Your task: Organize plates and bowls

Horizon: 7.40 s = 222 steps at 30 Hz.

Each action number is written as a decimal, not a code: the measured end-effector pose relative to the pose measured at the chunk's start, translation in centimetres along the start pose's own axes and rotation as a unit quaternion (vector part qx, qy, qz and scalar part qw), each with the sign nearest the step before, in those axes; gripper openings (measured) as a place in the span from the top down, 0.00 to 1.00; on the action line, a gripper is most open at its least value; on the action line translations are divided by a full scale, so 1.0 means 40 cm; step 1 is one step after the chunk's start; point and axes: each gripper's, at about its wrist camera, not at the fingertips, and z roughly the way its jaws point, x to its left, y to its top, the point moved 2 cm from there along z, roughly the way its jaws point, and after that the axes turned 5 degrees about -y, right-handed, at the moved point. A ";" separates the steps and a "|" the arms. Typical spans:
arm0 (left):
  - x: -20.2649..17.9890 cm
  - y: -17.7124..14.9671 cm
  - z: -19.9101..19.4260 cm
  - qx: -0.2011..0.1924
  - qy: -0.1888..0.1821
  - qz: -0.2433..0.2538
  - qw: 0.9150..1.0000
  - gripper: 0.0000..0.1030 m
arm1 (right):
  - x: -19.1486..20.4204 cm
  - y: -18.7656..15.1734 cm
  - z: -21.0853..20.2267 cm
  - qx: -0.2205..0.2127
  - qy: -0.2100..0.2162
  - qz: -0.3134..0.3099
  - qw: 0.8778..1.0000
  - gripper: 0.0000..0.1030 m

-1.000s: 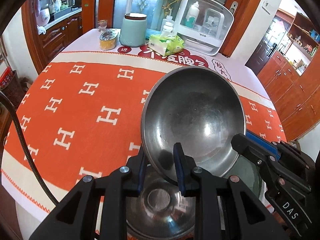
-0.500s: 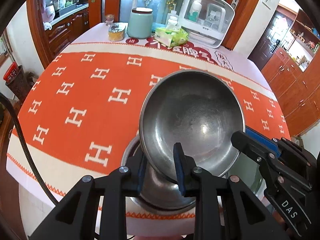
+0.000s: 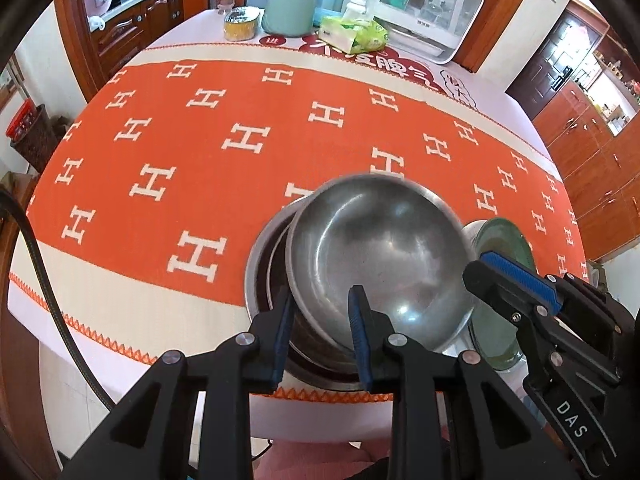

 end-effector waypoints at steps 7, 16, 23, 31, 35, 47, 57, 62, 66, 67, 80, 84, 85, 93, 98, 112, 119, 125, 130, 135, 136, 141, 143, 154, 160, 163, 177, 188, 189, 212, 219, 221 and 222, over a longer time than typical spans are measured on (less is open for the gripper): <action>-0.013 -0.012 -0.006 0.006 0.017 0.002 1.000 0.70 | -0.002 -0.012 -0.010 -0.004 0.012 -0.001 1.000 0.85; -0.036 -0.048 -0.043 -0.015 0.026 -0.005 1.000 0.70 | -0.021 -0.034 -0.051 -0.013 0.020 -0.001 1.000 0.85; -0.071 -0.099 -0.107 -0.050 0.024 -0.011 0.998 0.67 | -0.036 -0.055 -0.095 -0.014 0.032 -0.001 0.999 0.86; -0.106 -0.143 -0.205 -0.125 0.020 -0.030 0.992 0.65 | -0.053 -0.075 -0.157 -0.034 0.043 -0.012 0.998 0.85; -0.121 -0.159 -0.235 -0.146 0.036 -0.030 0.988 0.57 | -0.063 -0.080 -0.179 -0.051 0.047 -0.009 0.998 0.85; -0.125 -0.204 -0.264 -0.140 0.075 -0.026 0.987 0.51 | -0.088 -0.107 -0.188 -0.068 0.081 0.038 0.994 0.64; -0.081 -0.145 -0.279 -0.162 0.062 0.015 0.985 0.27 | -0.097 -0.064 -0.168 -0.097 0.063 0.094 0.989 0.48; -0.038 -0.074 -0.258 -0.143 0.048 0.058 0.987 0.23 | -0.085 -0.038 -0.140 -0.104 0.043 0.140 0.984 0.31; 0.004 -0.029 -0.236 -0.124 0.035 0.082 0.988 0.20 | -0.064 -0.025 -0.102 -0.100 0.023 0.174 0.979 0.27; 0.017 -0.017 -0.228 -0.117 0.030 0.089 0.989 0.20 | -0.058 -0.024 -0.089 -0.097 0.017 0.184 0.978 0.27; 0.107 0.111 -0.120 -0.040 -0.010 0.203 0.978 0.20 | -0.008 -0.032 0.054 -0.043 -0.031 0.279 0.959 0.26; 0.104 0.135 -0.071 -0.003 -0.030 0.237 0.971 0.20 | -0.010 -0.057 0.063 -0.039 -0.056 0.322 0.944 0.26; 0.101 0.138 -0.056 0.007 -0.035 0.248 0.968 0.20 | -0.011 -0.066 0.064 -0.038 -0.063 0.334 0.940 0.26; 0.060 0.127 0.045 0.090 -0.079 0.308 0.944 0.20 | -0.017 -0.135 0.069 -0.021 -0.105 0.407 0.907 0.26; 0.053 0.123 0.117 0.146 -0.075 0.313 0.936 0.20 | -0.022 -0.156 0.072 -0.012 -0.113 0.432 0.895 0.26; 0.081 0.118 0.231 0.259 -0.127 0.265 0.920 0.27 | -0.010 -0.163 0.158 0.053 -0.071 0.457 0.885 0.27; 0.112 0.123 0.254 0.284 -0.164 0.218 0.919 0.47 | 0.002 -0.164 0.174 0.072 -0.059 0.458 0.884 0.47; 0.121 0.115 0.249 0.287 -0.186 0.202 0.918 0.62 | 0.001 -0.167 0.169 0.080 -0.065 0.461 0.881 0.58; 0.131 0.115 0.241 0.284 -0.190 0.189 0.921 0.63 | 0.004 -0.164 0.166 0.088 -0.066 0.453 0.885 0.59; 0.141 0.115 0.214 0.272 -0.193 0.187 0.924 0.63 | 0.007 -0.152 0.151 0.083 -0.069 0.440 0.892 0.59; 0.144 0.117 0.207 0.268 -0.194 0.188 0.925 0.63 | 0.008 -0.149 0.147 0.080 -0.070 0.437 0.893 0.59; 0.137 0.135 0.162 0.233 -0.197 0.195 0.932 0.63 | 0.010 -0.124 0.113 0.056 -0.072 0.418 0.904 0.59; 0.131 0.143 0.138 0.211 -0.201 0.197 0.936 0.63 | 0.010 -0.115 0.095 0.042 -0.074 0.407 0.910 0.59; 0.042 0.167 0.029 0.114 -0.246 0.215 0.938 0.63 | -0.023 -0.076 -0.037 -0.056 -0.108 0.360 0.925 0.59; -0.051 0.143 0.028 0.103 -0.244 0.231 0.936 0.63 | -0.080 -0.092 -0.072 -0.067 -0.116 0.360 0.923 0.59; -0.097 0.132 0.038 0.103 -0.241 0.234 0.936 0.63 | -0.113 -0.103 -0.083 -0.066 -0.117 0.361 0.923 0.59; -0.288 0.066 0.130 0.140 -0.205 0.229 0.941 0.63 | -0.321 -0.189 -0.101 -0.021 -0.091 0.380 0.920 0.59; -0.351 0.006 0.202 0.163 -0.137 0.133 0.968 0.63 | -0.427 -0.226 -0.055 0.078 -0.027 0.335 0.939 0.57; -0.352 0.002 0.203 0.160 -0.132 0.126 0.970 0.63 | -0.434 -0.226 -0.052 0.088 -0.020 0.324 0.942 0.57; -0.425 -0.028 -0.006 -0.037 -0.044 0.075 0.996 0.32 | -0.481 -0.210 -0.175 0.045 -0.005 0.170 0.984 0.39; -0.458 -0.049 -0.188 -0.094 -0.060 0.107 0.988 0.18 | -0.459 -0.190 -0.317 0.010 -0.050 0.107 0.993 0.14; -0.462 -0.051 -0.234 -0.107 -0.062 0.112 0.986 0.12 | -0.455 -0.182 -0.362 0.002 -0.066 0.105 0.992 0.11; -0.463 -0.052 -0.258 -0.113 -0.061 0.111 0.985 0.10 | -0.453 -0.179 -0.385 -0.002 -0.070 0.108 0.992 0.09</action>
